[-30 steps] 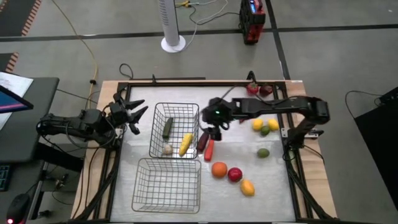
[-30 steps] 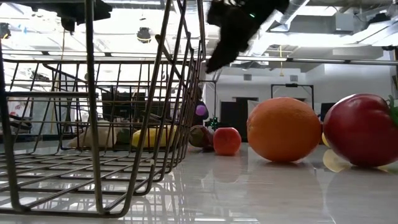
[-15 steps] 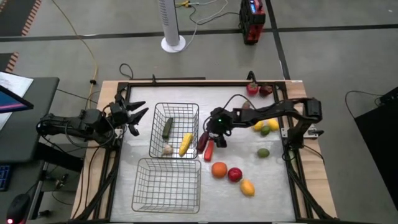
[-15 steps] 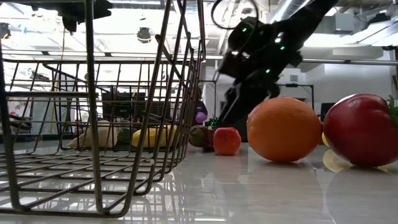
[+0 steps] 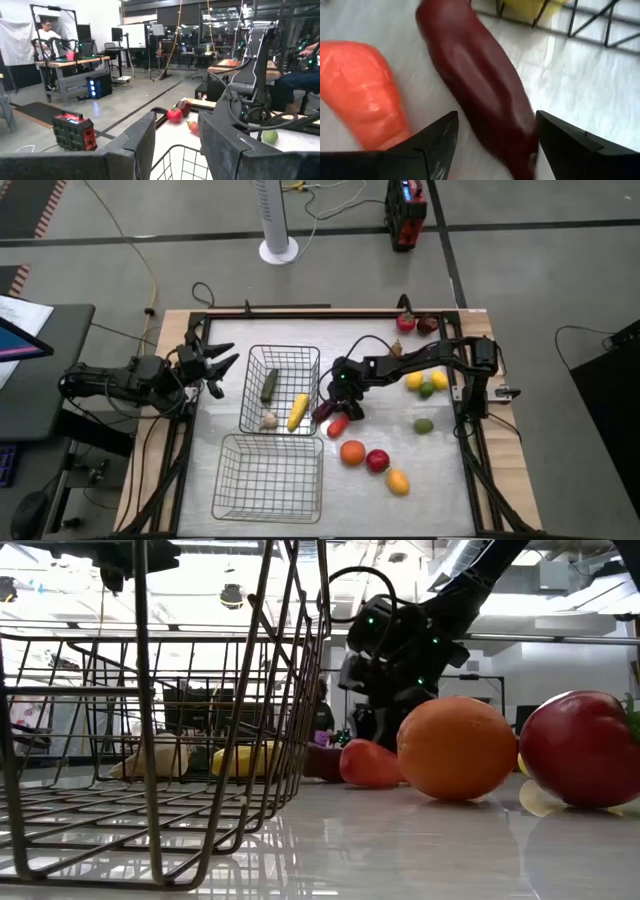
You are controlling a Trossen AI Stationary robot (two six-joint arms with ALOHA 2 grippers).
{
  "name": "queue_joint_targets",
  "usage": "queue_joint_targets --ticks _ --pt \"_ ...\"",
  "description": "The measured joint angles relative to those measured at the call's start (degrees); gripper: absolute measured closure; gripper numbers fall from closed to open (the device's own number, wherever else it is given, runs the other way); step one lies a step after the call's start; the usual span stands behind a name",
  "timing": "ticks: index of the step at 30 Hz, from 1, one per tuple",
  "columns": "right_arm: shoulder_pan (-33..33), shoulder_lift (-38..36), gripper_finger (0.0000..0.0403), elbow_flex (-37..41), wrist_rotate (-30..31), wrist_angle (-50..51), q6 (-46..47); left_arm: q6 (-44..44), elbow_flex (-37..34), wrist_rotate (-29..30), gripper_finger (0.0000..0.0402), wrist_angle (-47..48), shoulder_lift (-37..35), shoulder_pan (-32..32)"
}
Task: Sort produce into baskets
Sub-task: Put the left red pepper into the black wire basket
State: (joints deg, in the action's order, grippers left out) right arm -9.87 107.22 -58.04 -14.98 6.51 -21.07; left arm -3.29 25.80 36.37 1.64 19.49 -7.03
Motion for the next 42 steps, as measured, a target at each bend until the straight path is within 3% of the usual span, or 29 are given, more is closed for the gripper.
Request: queue_joint_targets --ticks 9,18,21,30,34,42 --pt "-0.61 -0.13 0.0133 -0.09 2.37 3.87 -0.03 0.01 0.0 0.01 0.0264 0.25 0.0 0.0" --pt "-0.39 -1.5 0.0264 -0.1 3.38 6.66 1.67 1.44 0.0 -0.01 0.0264 0.23 0.0 0.0" --pt "-0.39 -4.43 0.0282 -0.92 7.0 13.66 1.71 1.64 0.0 0.01 0.0264 0.12 0.0 0.0" --pt "0.82 -17.09 0.0274 -8.0 20.11 36.36 7.21 2.11 -0.02 0.03 0.0264 -3.01 0.16 0.0" --pt "2.17 -21.86 0.0274 -9.62 22.88 33.71 9.18 2.73 -0.02 0.01 0.0264 -4.74 0.41 0.0" --pt "6.4 -22.24 0.0274 -9.73 22.55 11.58 14.54 5.21 -0.02 -1.31 0.0264 -7.18 0.38 0.0"
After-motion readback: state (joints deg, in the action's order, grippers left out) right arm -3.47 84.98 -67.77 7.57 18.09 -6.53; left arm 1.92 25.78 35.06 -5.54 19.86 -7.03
